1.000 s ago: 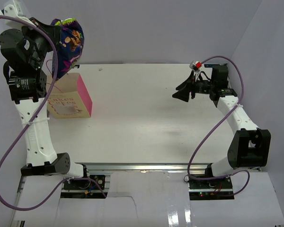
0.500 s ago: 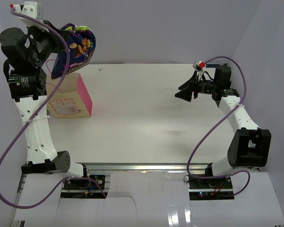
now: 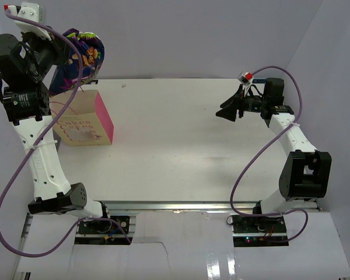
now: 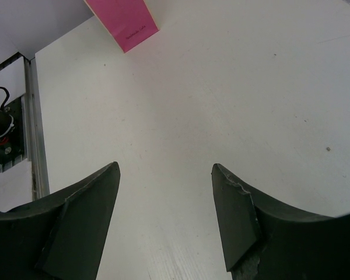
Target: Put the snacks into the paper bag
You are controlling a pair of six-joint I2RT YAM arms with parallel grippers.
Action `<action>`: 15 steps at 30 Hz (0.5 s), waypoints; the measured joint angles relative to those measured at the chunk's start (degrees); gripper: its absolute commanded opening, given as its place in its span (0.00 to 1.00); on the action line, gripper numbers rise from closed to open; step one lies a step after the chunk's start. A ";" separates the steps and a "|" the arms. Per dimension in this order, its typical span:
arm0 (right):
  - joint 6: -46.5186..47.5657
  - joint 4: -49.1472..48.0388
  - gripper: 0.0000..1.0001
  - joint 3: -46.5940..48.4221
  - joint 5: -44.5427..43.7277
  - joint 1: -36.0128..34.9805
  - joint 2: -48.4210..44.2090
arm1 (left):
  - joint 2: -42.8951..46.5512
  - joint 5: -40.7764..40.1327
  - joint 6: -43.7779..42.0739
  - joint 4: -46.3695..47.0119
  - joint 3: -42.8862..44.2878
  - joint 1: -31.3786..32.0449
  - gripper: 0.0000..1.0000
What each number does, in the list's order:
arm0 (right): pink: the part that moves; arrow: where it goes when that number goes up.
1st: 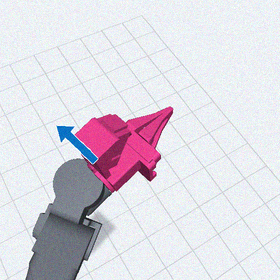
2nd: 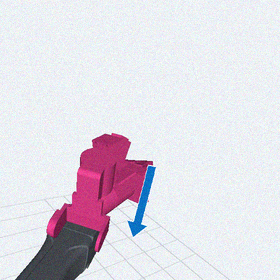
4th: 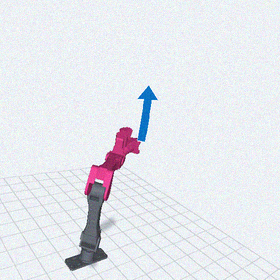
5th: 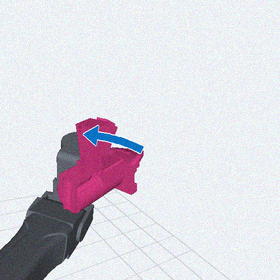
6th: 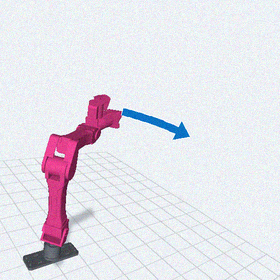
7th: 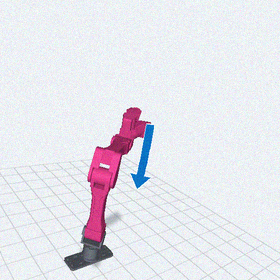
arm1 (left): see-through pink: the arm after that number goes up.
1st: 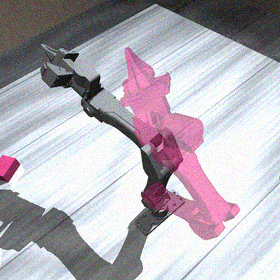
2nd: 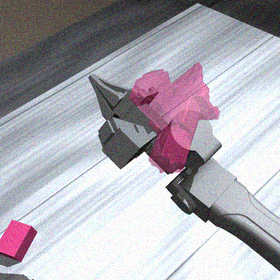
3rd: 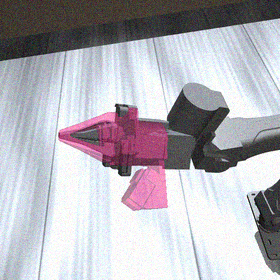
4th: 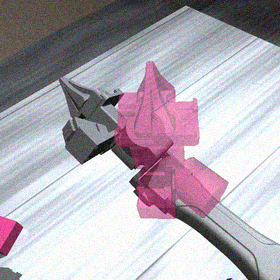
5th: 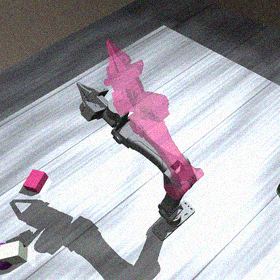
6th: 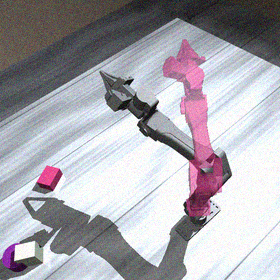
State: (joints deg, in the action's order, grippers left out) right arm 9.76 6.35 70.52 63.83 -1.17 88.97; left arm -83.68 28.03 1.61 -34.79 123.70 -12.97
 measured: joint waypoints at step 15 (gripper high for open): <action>-0.59 -0.31 0.71 3.76 0.00 0.04 4.57 | -0.17 -2.71 -5.88 -1.73 -0.66 -0.59 0.00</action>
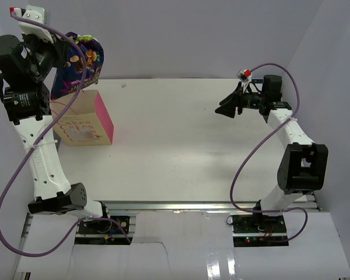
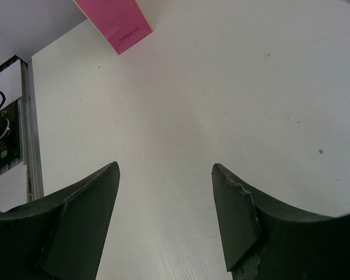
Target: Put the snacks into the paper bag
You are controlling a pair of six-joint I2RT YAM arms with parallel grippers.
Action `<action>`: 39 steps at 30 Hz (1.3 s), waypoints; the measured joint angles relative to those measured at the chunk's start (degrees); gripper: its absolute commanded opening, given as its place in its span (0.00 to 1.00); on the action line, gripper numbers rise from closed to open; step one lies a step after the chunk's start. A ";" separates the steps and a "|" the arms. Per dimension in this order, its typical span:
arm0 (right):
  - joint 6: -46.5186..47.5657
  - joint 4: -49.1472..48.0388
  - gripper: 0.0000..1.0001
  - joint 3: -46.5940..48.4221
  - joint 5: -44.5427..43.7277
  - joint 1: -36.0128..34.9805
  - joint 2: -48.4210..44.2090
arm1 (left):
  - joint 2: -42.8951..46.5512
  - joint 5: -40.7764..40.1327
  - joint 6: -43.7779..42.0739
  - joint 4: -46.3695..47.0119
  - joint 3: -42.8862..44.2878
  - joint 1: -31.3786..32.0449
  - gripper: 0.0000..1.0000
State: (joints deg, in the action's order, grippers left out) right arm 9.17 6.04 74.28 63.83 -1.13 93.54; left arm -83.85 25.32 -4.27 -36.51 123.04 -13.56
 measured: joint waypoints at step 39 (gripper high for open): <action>-1.36 -1.99 0.71 0.87 0.50 0.04 1.77 | 3.82 -3.61 -4.50 -1.68 -6.12 -1.73 0.00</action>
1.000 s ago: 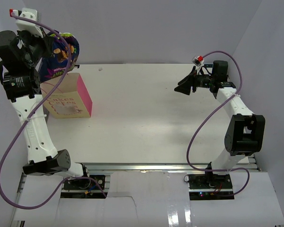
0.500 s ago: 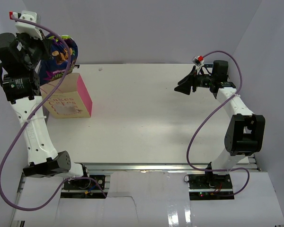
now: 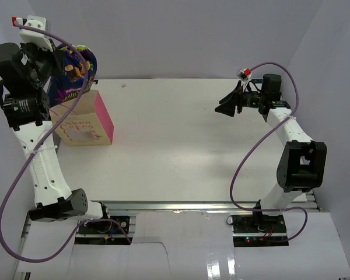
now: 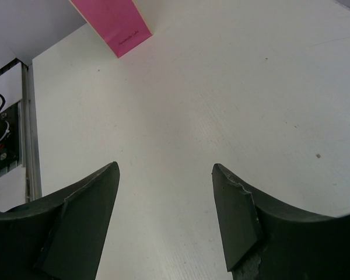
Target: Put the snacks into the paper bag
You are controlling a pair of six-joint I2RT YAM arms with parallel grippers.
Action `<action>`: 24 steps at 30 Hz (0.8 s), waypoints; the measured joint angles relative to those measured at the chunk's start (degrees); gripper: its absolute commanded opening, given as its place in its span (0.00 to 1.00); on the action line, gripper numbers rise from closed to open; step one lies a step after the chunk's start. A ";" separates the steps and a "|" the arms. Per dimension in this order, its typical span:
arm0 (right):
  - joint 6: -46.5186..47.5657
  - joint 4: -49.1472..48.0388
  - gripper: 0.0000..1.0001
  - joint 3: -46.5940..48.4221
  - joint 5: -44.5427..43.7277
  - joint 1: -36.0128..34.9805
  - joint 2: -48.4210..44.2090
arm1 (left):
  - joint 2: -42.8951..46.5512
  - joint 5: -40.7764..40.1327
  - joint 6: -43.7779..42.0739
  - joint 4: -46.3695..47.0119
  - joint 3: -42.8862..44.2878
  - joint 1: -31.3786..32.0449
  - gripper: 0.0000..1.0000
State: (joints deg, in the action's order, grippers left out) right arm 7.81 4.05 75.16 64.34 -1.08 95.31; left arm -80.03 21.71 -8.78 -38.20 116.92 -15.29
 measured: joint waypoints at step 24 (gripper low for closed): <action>-1.60 -2.93 0.71 -1.03 0.37 2.54 0.00 | -2.89 1.03 -1.40 0.48 -0.33 -0.04 0.00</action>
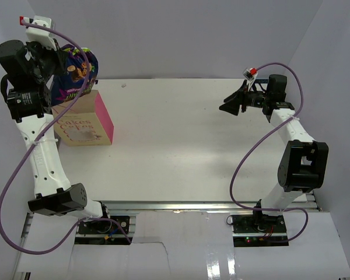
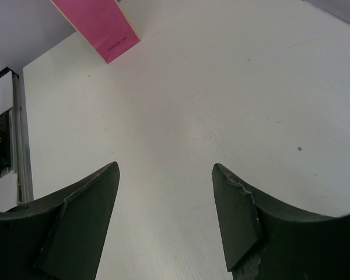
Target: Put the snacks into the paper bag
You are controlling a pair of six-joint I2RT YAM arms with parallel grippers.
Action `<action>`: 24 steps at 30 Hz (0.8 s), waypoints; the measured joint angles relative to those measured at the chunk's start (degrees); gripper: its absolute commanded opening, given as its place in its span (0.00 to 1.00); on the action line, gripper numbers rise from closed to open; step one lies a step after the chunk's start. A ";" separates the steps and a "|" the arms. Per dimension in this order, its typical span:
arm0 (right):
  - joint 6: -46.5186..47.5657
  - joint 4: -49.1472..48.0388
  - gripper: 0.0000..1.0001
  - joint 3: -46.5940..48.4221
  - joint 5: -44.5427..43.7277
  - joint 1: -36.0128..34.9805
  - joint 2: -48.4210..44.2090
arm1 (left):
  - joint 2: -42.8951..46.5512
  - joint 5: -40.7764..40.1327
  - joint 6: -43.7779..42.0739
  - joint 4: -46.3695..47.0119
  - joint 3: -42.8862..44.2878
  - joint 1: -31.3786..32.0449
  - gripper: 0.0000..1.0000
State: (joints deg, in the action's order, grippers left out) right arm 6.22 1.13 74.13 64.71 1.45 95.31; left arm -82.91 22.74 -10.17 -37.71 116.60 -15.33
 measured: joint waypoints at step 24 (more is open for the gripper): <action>-2.08 -3.61 0.71 -2.14 0.76 0.28 0.07 | -4.85 2.16 -4.55 0.39 -2.54 -0.22 0.00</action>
State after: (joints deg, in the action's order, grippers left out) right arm 4.14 -2.48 71.99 65.47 1.74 95.37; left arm -87.77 24.91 -14.72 -37.32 114.06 -15.55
